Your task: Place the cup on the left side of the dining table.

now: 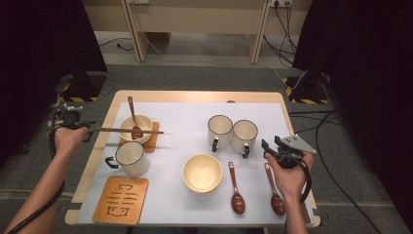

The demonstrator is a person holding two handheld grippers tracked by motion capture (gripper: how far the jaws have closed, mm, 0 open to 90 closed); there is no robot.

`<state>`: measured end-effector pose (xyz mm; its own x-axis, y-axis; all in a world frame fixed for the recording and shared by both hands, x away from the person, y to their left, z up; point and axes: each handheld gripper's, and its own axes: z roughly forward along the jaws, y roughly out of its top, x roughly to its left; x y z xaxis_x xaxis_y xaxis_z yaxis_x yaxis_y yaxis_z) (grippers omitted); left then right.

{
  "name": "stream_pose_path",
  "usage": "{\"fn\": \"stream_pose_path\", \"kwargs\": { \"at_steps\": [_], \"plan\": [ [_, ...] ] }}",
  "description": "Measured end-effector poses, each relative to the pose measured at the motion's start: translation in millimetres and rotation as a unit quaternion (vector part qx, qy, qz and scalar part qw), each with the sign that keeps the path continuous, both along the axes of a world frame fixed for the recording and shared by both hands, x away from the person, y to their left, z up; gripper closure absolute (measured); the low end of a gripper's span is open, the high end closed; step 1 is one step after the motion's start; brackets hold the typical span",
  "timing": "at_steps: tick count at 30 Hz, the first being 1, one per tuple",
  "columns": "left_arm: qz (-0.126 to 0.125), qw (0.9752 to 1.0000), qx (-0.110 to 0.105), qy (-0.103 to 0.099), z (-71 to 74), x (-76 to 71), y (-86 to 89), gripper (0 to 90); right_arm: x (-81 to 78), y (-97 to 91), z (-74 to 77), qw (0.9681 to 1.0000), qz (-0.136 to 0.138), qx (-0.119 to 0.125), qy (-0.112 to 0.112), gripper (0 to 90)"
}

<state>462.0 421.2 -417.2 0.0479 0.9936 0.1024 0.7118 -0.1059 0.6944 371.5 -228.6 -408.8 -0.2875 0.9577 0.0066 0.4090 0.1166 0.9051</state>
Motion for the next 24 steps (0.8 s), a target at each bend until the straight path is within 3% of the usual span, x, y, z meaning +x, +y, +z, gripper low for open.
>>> {"fn": "stream_pose_path", "kwargs": {
  "at_steps": [9,24],
  "plan": [
    [-0.009,0.9999,-0.012,0.001,-12.9,3.5,1.8,88.8,-0.1,-1.0,-0.2,1.0,0.0,0.0,0.0,48.8],
    [-0.037,0.9993,-0.002,0.0,-9.4,3.3,-6.5,88.9,-0.1,-1.1,-0.4,1.0,-0.002,-0.001,-0.001,48.7]
  ]
}}
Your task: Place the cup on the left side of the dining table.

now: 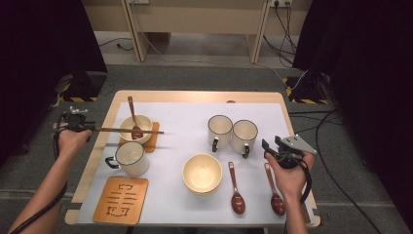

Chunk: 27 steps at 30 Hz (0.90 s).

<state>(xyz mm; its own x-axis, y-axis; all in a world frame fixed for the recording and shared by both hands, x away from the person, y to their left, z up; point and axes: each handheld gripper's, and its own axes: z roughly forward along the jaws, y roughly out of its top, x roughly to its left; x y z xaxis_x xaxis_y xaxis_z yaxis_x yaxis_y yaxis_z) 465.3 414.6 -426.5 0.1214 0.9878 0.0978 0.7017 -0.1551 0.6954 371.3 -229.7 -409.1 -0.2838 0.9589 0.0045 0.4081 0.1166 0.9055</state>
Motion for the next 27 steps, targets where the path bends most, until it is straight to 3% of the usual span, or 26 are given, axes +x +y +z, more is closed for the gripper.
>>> {"fn": "stream_pose_path", "kwargs": {
  "at_steps": [7,14,18,27],
  "plan": [
    [0.0,1.0,0.0,-0.005,2.5,-2.0,0.8,88.9,-0.2,0.0,0.2,1.0,-0.001,-0.001,0.001,48.6],
    [0.011,0.9994,-0.005,-0.031,11.5,-8.8,3.4,87.5,-0.2,-0.1,0.6,1.0,-0.001,0.0,0.0,48.6],
    [0.011,0.9984,-0.017,-0.053,21.4,-16.5,-0.8,83.9,-0.2,1.0,0.3,1.0,-0.001,-0.002,0.004,48.6],
    [0.002,0.9967,-0.04,-0.071,33.0,-29.6,-12.1,76.0,0.4,1.9,-0.8,1.0,0.0,-0.001,0.003,48.6]
  ]
}}
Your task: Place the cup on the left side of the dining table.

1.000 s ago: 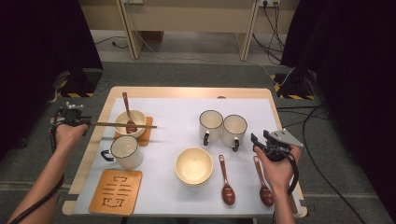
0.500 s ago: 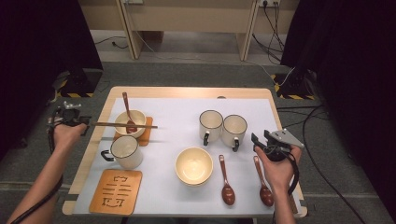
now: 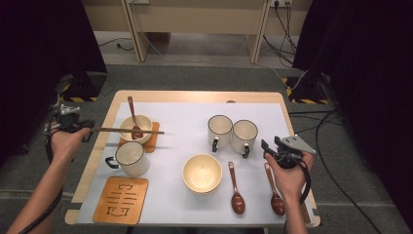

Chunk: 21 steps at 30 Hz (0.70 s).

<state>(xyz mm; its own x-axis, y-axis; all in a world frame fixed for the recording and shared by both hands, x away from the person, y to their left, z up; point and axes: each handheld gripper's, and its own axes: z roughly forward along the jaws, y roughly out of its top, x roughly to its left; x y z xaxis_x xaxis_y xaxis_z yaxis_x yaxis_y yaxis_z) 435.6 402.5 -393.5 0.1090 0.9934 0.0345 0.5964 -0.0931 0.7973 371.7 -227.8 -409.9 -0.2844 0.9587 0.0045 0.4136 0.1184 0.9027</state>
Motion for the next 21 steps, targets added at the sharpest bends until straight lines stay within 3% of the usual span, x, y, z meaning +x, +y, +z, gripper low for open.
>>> {"fn": "stream_pose_path", "kwargs": {
  "at_steps": [9,21],
  "plan": [
    [-0.015,0.9997,-0.014,-0.009,-0.3,-10.4,-13.7,69.4,-0.3,-0.8,0.1,1.0,0.0,-0.001,0.002,48.6],
    [-0.038,0.9991,-0.016,-0.014,-3.0,-25.3,-28.7,68.4,-0.2,0.2,-0.3,1.0,0.001,-0.001,0.002,48.5]
  ]
}}
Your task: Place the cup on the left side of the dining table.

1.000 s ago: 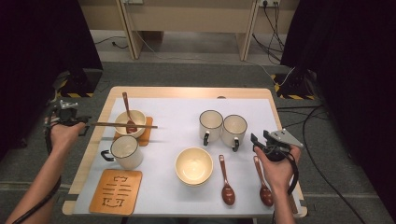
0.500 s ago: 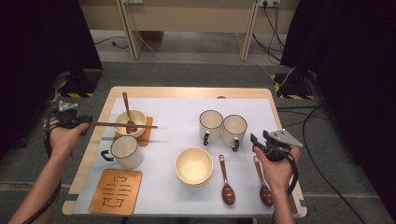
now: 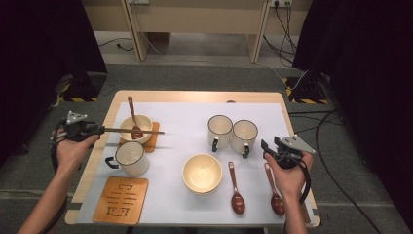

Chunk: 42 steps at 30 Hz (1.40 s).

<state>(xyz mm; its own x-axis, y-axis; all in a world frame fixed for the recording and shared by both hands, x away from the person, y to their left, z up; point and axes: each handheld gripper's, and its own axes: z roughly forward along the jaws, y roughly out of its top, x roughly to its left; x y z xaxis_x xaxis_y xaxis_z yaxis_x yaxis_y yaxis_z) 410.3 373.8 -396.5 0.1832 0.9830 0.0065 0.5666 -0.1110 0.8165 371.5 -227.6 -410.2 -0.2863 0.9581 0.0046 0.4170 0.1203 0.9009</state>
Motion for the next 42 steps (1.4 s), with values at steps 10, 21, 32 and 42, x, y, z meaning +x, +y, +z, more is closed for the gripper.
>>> {"fn": "stream_pose_path", "kwargs": {
  "at_steps": [10,21,32,42],
  "plan": [
    [-0.011,0.9999,-0.005,-0.003,-4.3,-12.4,-8.4,66.5,-0.1,-0.4,-0.1,1.0,-0.001,0.0,0.001,48.5],
    [-0.028,0.9994,-0.016,-0.014,-7.0,-26.7,-21.4,63.9,-0.3,-0.8,-0.2,1.0,-0.001,-0.001,0.0,48.4],
    [-0.044,0.9981,-0.028,-0.031,-6.4,-42.3,-35.7,61.1,-0.3,0.3,-1.2,1.0,0.0,-0.002,0.004,48.4],
    [-0.053,0.9969,-0.033,-0.048,-6.9,-52.3,-49.7,58.3,0.0,1.0,-2.0,1.0,0.001,-0.003,0.004,48.3]
  ]
}}
